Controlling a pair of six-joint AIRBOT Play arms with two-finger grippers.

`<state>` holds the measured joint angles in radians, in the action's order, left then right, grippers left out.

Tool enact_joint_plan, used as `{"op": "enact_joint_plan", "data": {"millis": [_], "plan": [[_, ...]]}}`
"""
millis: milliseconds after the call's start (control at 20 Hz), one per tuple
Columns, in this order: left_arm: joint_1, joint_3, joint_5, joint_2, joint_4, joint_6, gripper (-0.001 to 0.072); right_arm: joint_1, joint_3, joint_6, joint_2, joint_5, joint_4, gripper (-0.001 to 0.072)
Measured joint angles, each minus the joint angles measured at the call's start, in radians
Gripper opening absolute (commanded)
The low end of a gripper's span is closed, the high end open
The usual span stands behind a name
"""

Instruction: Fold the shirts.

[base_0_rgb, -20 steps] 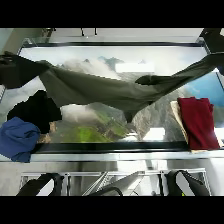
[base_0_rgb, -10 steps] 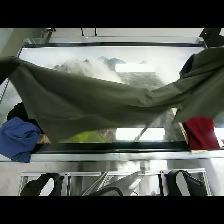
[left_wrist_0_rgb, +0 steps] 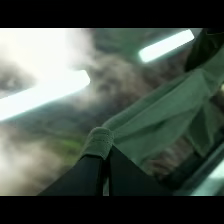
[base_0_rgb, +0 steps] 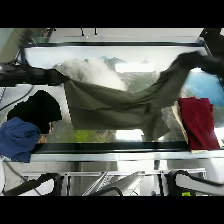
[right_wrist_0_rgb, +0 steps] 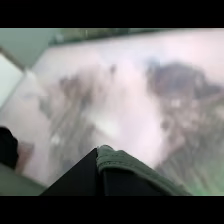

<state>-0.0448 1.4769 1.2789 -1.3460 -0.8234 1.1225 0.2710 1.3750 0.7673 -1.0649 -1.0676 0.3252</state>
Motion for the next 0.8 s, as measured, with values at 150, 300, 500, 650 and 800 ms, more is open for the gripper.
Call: {"op": "enact_joint_plan", "data": {"millis": [150, 300, 500, 650, 800], "plan": [[0.006, -0.026, -0.086, -0.124, -0.04, -0.01, 0.051, -0.113, -0.009, -0.011, -0.192, 0.133, 0.016, 0.0397], [-0.001, -0.035, -0.135, -0.201, -0.059, -0.01, 0.0689, -0.143, -0.011, -0.013, -0.282, 0.207, 0.024, 0.0397], [-0.049, 0.005, -0.096, -0.239, -0.071, 0.018, 0.0688, -0.052, -0.013, 0.012, -0.259, 0.164, 0.095, 0.0372], [-0.091, 0.01, 0.002, -0.246, -0.111, 0.06, 0.0687, 0.063, -0.028, 0.091, -0.217, 0.034, 0.23, 0.0365], [-0.106, -0.074, 0.071, -0.246, -0.22, 0.098, 0.0687, 0.164, -0.095, 0.132, -0.194, -0.068, 0.314, 0.0365]]}}
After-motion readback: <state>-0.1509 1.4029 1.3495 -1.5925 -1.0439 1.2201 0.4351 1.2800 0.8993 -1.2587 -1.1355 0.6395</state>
